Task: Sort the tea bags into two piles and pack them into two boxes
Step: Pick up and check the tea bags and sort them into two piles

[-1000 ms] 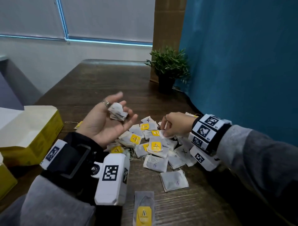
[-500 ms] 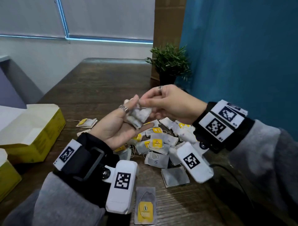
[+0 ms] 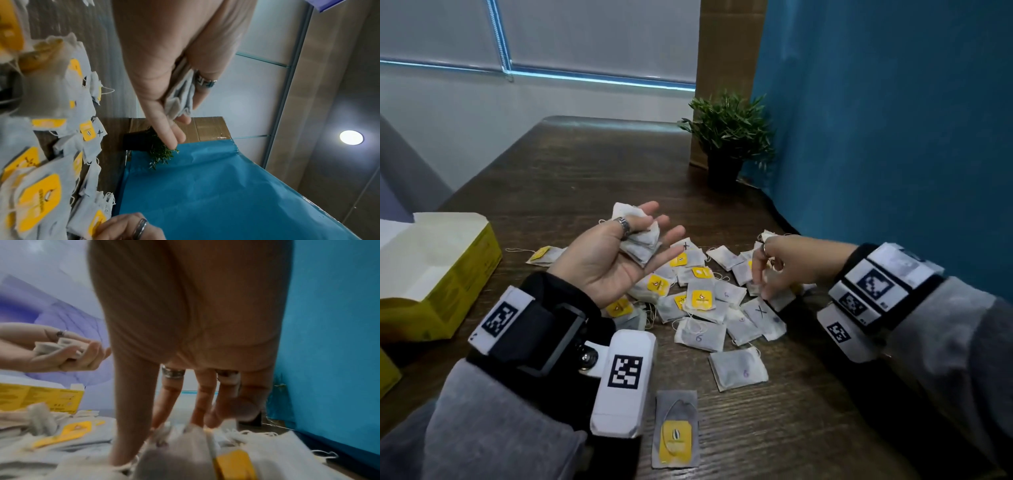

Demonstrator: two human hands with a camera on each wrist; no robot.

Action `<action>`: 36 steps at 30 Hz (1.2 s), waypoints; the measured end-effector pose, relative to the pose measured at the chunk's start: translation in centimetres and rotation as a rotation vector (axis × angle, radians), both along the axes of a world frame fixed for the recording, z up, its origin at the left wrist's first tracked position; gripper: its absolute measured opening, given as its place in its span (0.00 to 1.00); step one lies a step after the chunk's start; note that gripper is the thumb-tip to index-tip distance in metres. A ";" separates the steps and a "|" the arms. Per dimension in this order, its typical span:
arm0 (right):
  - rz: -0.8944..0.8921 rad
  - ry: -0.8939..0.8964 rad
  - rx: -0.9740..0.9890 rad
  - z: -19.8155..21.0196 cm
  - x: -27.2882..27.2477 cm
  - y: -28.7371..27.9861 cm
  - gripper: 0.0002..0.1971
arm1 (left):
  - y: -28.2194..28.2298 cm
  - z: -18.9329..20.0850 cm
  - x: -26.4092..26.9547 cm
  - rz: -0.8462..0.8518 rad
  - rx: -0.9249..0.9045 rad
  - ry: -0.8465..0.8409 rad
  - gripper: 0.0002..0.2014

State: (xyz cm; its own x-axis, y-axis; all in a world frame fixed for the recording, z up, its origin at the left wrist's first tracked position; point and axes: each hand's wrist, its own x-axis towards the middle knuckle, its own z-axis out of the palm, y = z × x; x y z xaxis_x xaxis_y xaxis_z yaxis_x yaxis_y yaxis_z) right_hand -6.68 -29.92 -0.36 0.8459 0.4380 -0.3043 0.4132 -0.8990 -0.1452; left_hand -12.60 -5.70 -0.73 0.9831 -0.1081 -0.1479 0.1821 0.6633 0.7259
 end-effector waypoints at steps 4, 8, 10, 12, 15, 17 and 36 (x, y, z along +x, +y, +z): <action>0.013 -0.149 0.073 0.5 -0.2 -1.1 0.05 | 0.2 -0.1 0.1 0.021 0.008 0.018 0.11; 0.004 -0.027 0.039 0.0 0.1 -1.2 0.17 | 0.3 -0.1 0.1 0.023 0.022 0.045 0.11; 0.028 -0.038 -0.013 -1.1 0.2 -1.0 0.14 | 0.3 0.0 0.1 0.022 0.029 0.057 0.11; 0.037 -0.064 0.017 -1.4 0.0 -1.1 0.12 | 0.3 0.1 0.0 0.026 0.028 0.059 0.10; -0.014 -0.095 0.137 0.3 -0.1 -1.8 0.11 | 0.4 0.1 0.0 0.035 0.027 0.060 0.10; -0.066 -0.159 0.294 1.9 -0.1 -2.2 0.10 | 0.5 0.1 0.0 0.040 0.024 0.062 0.10; -0.099 0.097 0.051 -2.2 -0.8 4.1 0.19 | 0.3 -0.1 -0.1 0.052 0.077 0.075 0.10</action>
State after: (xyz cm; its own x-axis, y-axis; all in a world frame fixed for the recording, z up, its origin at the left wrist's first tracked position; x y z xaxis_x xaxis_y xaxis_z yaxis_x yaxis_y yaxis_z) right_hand -7.51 -25.80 -2.59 0.8533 0.3706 -0.3667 0.3046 -0.9252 -0.2264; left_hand -12.68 -5.40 -0.87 0.9729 -0.0432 -0.2271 0.2049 0.6163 0.7604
